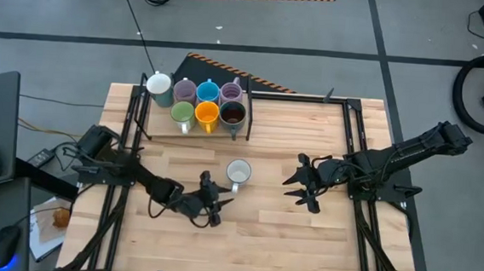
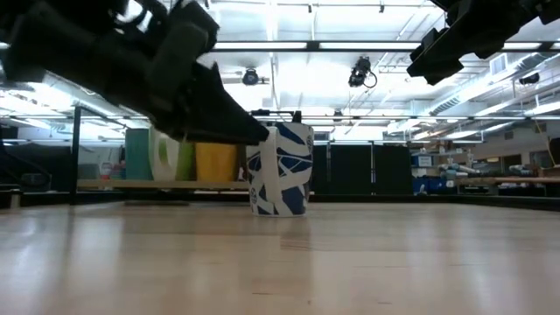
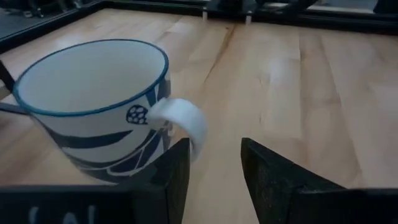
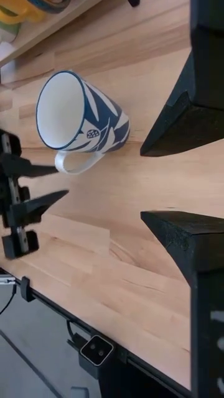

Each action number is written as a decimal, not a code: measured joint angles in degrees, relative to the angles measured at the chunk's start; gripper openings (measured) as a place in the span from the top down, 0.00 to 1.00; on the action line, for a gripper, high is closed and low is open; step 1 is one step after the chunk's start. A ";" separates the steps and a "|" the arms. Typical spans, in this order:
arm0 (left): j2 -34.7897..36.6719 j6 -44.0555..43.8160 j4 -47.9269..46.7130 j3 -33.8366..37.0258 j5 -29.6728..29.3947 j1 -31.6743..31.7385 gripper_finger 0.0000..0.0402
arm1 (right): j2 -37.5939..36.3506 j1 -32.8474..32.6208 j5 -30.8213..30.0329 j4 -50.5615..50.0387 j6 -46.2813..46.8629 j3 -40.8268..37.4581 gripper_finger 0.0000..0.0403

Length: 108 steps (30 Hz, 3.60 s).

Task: Place coffee mugs
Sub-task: Put the blue patterned mug on the shelf

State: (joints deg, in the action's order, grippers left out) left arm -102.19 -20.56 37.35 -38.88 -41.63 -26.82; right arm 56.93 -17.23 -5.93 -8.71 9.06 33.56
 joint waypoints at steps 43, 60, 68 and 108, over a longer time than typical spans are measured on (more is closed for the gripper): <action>-17.36 -15.51 -16.92 -25.04 -15.48 -1.46 0.63 | 0.13 -0.22 -0.42 4.88 -6.25 -0.02 0.61; -17.49 -25.78 -28.43 -25.04 -21.67 -2.97 0.63 | 0.13 -0.33 -0.11 4.90 -5.62 -0.02 0.61; -17.49 -31.50 -34.52 -25.02 -25.72 -4.47 0.63 | 0.13 -0.44 0.02 4.79 -5.16 -0.02 0.61; -11.02 -45.41 -56.53 -25.06 -25.88 -4.25 0.40 | 0.13 -0.55 0.22 4.85 -4.68 -0.02 0.61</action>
State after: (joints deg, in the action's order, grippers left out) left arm -113.21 -65.97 -19.18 -63.94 -67.51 -31.07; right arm 57.06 -17.78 -5.72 -3.86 4.38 33.54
